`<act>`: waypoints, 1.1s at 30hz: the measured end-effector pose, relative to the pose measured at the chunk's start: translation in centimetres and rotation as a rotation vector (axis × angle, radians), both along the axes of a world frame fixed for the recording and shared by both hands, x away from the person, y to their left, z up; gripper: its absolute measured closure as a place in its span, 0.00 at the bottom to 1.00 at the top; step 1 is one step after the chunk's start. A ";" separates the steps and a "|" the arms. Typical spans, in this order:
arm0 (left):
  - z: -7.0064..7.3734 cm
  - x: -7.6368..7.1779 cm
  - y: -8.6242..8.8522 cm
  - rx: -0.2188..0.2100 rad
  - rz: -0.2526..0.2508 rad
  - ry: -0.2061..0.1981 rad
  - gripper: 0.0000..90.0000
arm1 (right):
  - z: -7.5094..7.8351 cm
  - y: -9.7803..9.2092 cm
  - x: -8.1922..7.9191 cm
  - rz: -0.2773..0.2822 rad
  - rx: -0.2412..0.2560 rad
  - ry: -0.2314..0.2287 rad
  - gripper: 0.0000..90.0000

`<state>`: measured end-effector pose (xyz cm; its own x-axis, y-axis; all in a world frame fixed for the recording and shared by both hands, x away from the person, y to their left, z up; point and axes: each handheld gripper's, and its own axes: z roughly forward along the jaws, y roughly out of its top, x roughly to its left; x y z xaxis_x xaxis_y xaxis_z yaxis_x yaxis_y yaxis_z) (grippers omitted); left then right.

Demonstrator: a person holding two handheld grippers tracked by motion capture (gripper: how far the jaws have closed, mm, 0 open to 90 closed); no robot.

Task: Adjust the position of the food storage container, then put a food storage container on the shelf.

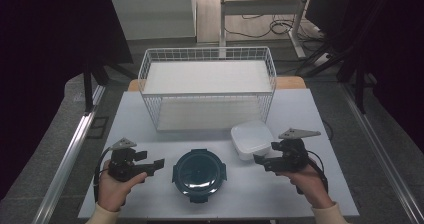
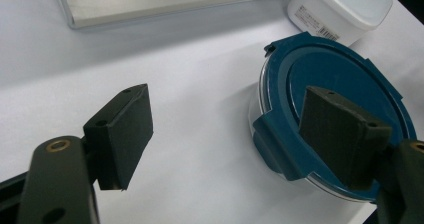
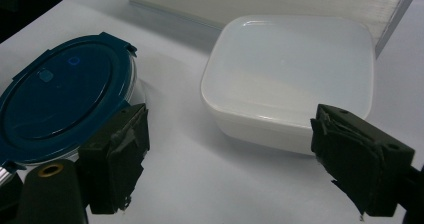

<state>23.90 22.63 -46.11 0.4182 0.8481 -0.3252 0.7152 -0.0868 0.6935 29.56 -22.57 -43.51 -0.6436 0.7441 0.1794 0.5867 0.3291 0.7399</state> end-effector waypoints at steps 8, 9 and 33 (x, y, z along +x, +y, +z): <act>0.3 -0.4 0.3 -0.037 -0.002 0.005 0.22 | 0.2 0.9 -0.1 -0.007 0.025 0.005 0.17; 0.3 -0.4 0.3 -0.037 -0.002 0.005 0.22 | 0.2 1.1 -0.2 -0.012 0.041 0.015 0.17; -1.3 0.9 -0.6 -0.223 -0.060 0.104 0.20 | -2.3 8.4 -1.2 0.027 0.150 0.191 0.17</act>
<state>24.78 22.01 -47.44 0.4198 0.7252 -0.5457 0.7820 0.0161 0.6231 28.34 -14.19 -45.82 -0.6063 0.6831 0.4071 0.7133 0.2409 0.6581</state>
